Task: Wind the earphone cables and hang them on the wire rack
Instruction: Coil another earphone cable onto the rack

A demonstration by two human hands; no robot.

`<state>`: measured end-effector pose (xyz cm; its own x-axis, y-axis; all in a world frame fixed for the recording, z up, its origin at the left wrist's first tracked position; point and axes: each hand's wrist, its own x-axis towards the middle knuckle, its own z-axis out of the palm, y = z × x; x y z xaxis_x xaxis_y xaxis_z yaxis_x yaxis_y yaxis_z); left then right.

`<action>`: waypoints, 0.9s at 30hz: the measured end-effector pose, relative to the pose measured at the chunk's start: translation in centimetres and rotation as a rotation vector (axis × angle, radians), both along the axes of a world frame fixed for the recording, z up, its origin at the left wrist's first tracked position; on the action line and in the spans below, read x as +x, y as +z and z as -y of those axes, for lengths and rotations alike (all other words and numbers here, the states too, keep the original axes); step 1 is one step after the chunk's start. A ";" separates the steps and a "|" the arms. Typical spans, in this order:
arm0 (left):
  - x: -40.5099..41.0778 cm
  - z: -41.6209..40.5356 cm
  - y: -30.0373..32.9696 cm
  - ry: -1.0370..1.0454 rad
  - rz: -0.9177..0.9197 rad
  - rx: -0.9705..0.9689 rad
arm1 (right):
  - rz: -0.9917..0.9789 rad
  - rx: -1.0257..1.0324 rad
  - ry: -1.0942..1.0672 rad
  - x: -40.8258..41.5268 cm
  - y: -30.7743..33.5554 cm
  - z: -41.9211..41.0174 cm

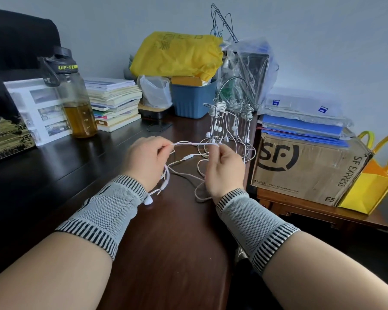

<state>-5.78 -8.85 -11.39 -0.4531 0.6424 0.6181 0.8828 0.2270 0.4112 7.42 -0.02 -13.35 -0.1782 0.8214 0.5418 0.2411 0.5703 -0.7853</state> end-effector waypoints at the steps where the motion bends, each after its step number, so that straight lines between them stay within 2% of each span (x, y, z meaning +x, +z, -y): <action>1: -0.6 0.1 -0.1 0.042 0.046 0.008 | -0.065 -0.060 -0.033 0.1 -0.2 -0.5; 7: -2.1 0.4 -0.4 0.129 0.202 0.031 | -0.284 -0.208 -0.049 0.4 0.0 -0.7; 9: -1.5 0.5 -0.2 0.104 0.177 0.042 | -0.354 -0.265 -0.088 0.8 0.3 -0.8; 13: 0.1 0.5 0.4 -0.050 0.167 0.052 | -0.628 -0.478 -0.188 2.1 0.9 -1.9; 16: 1.5 0.1 0.7 -0.172 0.021 -0.106 | -0.697 -0.504 -0.230 3.4 1.5 -3.4; 18: 2.4 -0.4 0.4 -0.271 -0.100 -0.333 | -0.741 -0.511 -0.235 4.3 1.8 -3.9; 20: 2.8 -1.0 -0.2 -0.301 -0.135 -0.547 | -0.747 -0.519 -0.243 5.1 2.4 -3.8; 22: 2.3 -1.2 -0.7 -0.212 -0.131 -0.611 | -0.747 -0.530 -0.254 5.9 2.7 -3.8; 27: -1.5 -0.7 -0.8 0.337 -0.092 -0.574 | -0.696 -0.535 -0.284 7.0 2.6 -4.0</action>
<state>-7.32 -8.17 -12.20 -0.6483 0.7131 0.2667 0.7509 0.6568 0.0693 14.44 4.02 -10.75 0.2920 0.9563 -0.0136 -0.3088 0.0808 -0.9477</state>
